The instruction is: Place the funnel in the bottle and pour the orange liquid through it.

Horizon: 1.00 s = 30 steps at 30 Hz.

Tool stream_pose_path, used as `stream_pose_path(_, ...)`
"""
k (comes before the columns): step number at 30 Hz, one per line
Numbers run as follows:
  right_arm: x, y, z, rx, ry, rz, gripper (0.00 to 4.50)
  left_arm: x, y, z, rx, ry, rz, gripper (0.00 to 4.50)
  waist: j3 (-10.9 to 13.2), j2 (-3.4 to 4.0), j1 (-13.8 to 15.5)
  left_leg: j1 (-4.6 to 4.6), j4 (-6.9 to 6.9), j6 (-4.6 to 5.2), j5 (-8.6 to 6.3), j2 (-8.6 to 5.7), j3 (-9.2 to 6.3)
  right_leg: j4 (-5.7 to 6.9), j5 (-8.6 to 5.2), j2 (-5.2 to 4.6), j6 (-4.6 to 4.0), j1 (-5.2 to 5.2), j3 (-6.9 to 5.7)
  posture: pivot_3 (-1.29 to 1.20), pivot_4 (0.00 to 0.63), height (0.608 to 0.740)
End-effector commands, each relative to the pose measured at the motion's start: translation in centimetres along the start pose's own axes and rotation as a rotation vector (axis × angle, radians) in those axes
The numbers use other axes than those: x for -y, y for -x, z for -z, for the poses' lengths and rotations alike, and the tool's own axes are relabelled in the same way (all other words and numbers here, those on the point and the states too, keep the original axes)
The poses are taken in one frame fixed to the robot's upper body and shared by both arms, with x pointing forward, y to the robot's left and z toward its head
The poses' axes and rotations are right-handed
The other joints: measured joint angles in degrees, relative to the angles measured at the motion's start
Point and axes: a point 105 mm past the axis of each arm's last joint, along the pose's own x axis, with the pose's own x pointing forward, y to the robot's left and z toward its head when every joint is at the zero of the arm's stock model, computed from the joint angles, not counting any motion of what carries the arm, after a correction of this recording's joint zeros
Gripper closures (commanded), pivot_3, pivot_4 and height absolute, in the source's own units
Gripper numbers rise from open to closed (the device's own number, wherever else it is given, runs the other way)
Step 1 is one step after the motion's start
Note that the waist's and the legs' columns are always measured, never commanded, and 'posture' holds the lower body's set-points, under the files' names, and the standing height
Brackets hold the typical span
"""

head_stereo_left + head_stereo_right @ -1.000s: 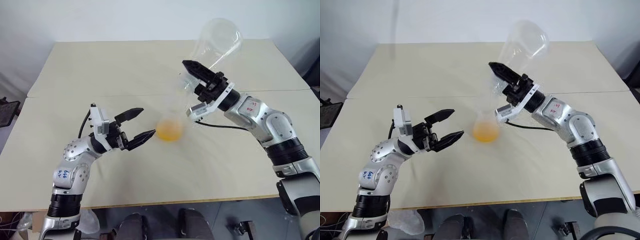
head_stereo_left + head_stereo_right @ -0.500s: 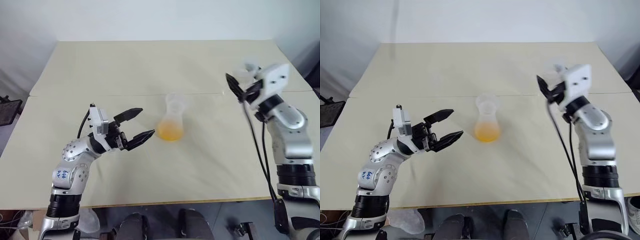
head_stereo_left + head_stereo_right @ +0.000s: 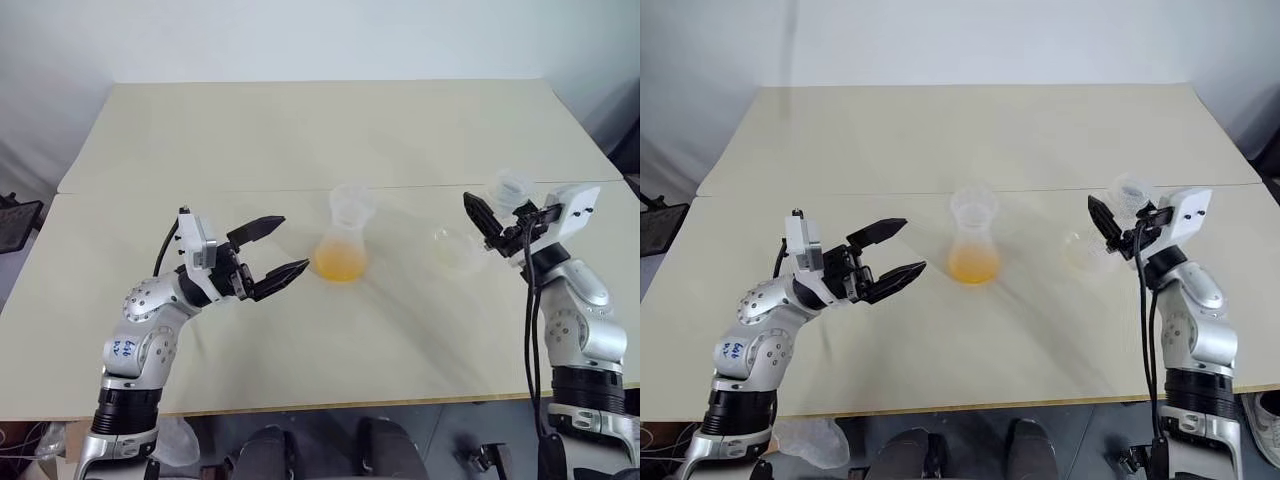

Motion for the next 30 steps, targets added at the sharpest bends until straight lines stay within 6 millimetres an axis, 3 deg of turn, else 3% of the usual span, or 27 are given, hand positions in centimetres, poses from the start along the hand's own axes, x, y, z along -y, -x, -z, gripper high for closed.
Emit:
stream_pose_path(1, 0.8, 0.8, -2.3, 0.092, 0.042, 0.027, 0.04, 0.0, 0.3, -0.8, 0.007, -0.035, 0.0, 0.0, 0.0, 0.0, 0.0, 0.0, 0.0, 0.0, 0.0, 0.0, 0.0, 0.0, 0.0, 0.0, 0.0, 0.0, 0.0, 0.0, 0.15, 0.74)
stream_pose_path(8, 2.1, 2.5, -5.4, 0.187, 0.083, 0.096, 0.04, -0.8, 0.9, -1.5, 0.007, -0.044, -0.044, 0.0, 0.0, 0.0, 0.1, 0.0, 0.0, 0.0, 0.0, 0.0, 0.01, 0.0, 0.0, 0.0, 0.0, 0.0, 0.01, 0.0, 0.15, 0.74)
stream_pose_path(14, 1.8, 3.0, -8.5, 0.294, 0.027, 0.061, 0.04, -0.5, 1.8, -1.3, -0.036, -0.041, -0.06, 0.0, 0.0, 0.0, 0.0, 0.02, -0.01, 0.0, 0.0, 0.01, 0.01, 0.0, 0.0, 0.0, 0.0, 0.0, 0.02, 0.0, 0.15, 0.74)
stream_pose_path(19, -1.6, 1.3, -11.4, 0.366, 0.08, -0.172, 0.04, -1.2, 3.2, -1.4, -0.086, -0.096, -0.117, 0.0, 0.0, 0.06, -0.1, 0.02, 0.0, 0.0, 0.0, 0.02, 0.05, 0.0, 0.0, 0.0, 0.0, -0.02, 0.07, 0.0, 0.15, 0.74)
stream_pose_path(23, -5.2, 1.1, -9.5, 0.224, 0.147, -0.448, 0.04, -2.0, 4.3, -0.9, -0.177, -0.141, -0.172, 0.0, 0.0, 0.06, 0.0, 0.04, -0.05, 0.0, 0.0, 0.04, 0.04, 0.0, 0.0, 0.02, 0.0, -0.01, 0.05, 0.0, 0.15, 0.74)
stream_pose_path(30, -8.9, 6.4, -3.1, -0.102, 0.067, -0.813, 0.04, -1.7, 6.7, -0.1, -0.274, -0.228, -0.231, 0.0, 0.0, 0.04, 1.6, 0.03, -0.04, 0.04, -0.03, -0.04, 0.05, -0.09, 0.0, -0.04, 0.0, 0.02, 0.03, 0.0, 0.15, 0.74)
